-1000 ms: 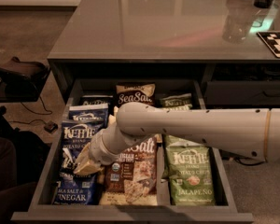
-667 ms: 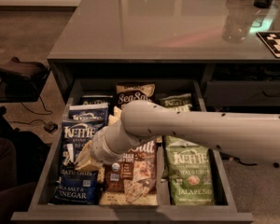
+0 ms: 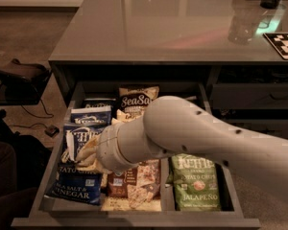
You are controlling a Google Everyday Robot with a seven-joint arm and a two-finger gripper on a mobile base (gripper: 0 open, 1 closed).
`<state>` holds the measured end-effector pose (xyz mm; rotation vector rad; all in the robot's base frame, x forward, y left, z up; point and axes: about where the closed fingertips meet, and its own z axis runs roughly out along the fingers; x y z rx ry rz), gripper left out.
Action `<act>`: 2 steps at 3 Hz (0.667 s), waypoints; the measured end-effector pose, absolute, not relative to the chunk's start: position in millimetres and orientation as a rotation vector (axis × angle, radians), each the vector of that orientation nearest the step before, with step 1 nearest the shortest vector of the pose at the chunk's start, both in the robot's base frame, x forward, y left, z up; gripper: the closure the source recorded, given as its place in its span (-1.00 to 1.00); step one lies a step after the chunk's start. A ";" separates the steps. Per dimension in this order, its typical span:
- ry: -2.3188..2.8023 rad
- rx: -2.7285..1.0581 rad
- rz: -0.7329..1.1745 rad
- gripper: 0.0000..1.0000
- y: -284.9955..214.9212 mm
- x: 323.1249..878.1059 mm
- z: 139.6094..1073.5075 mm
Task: Pick blue chip bag from top drawer and place on counter
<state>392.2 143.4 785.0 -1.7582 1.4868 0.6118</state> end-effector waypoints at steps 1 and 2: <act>1.492 -1.684 0.470 1.00 110.1 388.4 848.5; 1.533 -1.583 0.363 1.00 70.5 396.9 901.7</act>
Offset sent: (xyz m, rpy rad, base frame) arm 0.0170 -0.1305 0.1811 0.0196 -0.2145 -0.3595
